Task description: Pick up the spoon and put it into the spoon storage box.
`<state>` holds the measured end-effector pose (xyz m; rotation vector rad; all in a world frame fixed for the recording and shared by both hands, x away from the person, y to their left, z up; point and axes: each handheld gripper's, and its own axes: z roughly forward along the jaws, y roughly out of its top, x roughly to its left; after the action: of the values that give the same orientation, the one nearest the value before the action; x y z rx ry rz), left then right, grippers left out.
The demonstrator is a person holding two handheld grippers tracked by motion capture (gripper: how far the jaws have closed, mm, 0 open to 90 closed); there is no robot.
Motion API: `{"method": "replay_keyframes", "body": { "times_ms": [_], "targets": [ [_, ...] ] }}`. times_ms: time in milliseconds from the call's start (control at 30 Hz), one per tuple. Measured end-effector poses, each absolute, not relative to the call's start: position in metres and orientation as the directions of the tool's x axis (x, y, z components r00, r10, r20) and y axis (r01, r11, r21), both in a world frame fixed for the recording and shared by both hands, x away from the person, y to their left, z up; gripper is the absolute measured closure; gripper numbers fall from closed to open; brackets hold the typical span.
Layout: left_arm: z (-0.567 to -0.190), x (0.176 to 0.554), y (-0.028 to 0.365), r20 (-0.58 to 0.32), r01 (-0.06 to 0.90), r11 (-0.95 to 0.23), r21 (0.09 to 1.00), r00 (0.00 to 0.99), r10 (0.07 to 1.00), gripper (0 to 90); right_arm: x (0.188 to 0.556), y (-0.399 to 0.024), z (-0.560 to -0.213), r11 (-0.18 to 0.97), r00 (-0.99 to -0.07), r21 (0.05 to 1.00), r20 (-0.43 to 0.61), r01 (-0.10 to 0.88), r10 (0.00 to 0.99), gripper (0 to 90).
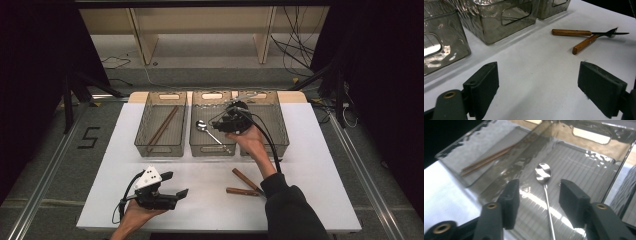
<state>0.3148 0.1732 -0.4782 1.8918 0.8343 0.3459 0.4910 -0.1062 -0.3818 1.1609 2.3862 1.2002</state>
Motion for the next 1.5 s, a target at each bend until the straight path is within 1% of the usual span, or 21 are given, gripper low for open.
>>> {"method": "replay_keyframes", "body": {
  "times_ms": [133,267,500,633,967,1200,1300,1500],
  "targets": [
    [-0.479,0.315,0.173,-0.121,0.397,-0.262,0.880,0.719,0.685,16.9,0.475,-0.115,-0.374,0.369,-0.691,0.773,0.121,0.516,0.713,44.2],
    [-0.479,0.315,0.173,-0.123,0.401,-0.260,0.879,0.716,0.687,16.9,0.459,-0.124,-0.374,0.400,-0.713,0.769,0.102,0.499,0.694,40.9],
    [-0.479,0.315,0.173,-0.124,0.401,-0.257,0.879,0.714,0.689,16.9,0.432,-0.143,-0.382,0.436,-0.742,0.759,0.091,0.484,0.665,37.9],
    [-0.479,0.315,0.173,-0.118,0.399,-0.264,0.878,0.715,0.689,16.9,0.420,-0.155,-0.388,0.449,-0.741,0.751,0.077,0.483,0.667,37.3],
    [-0.480,0.316,0.173,-0.125,0.404,-0.256,0.878,0.710,0.693,16.9,0.402,-0.175,-0.405,0.469,-0.718,0.715,0.067,0.519,0.693,35.8],
    [-0.479,0.316,0.174,-0.126,0.405,-0.255,0.878,0.710,0.693,16.9,0.391,-0.188,-0.416,0.433,-0.697,0.716,0.105,0.548,0.710,36.0],
    [-0.480,0.316,0.174,-0.126,0.405,-0.255,0.878,0.709,0.694,16.9,0.388,-0.191,-0.423,0.460,-0.698,0.686,0.099,0.564,0.709,36.2],
    [-0.479,0.316,0.174,-0.123,0.404,-0.257,0.878,0.710,0.694,16.9,0.388,-0.193,-0.432,0.464,-0.692,0.661,0.116,0.589,0.712,37.7]
  ]
}}
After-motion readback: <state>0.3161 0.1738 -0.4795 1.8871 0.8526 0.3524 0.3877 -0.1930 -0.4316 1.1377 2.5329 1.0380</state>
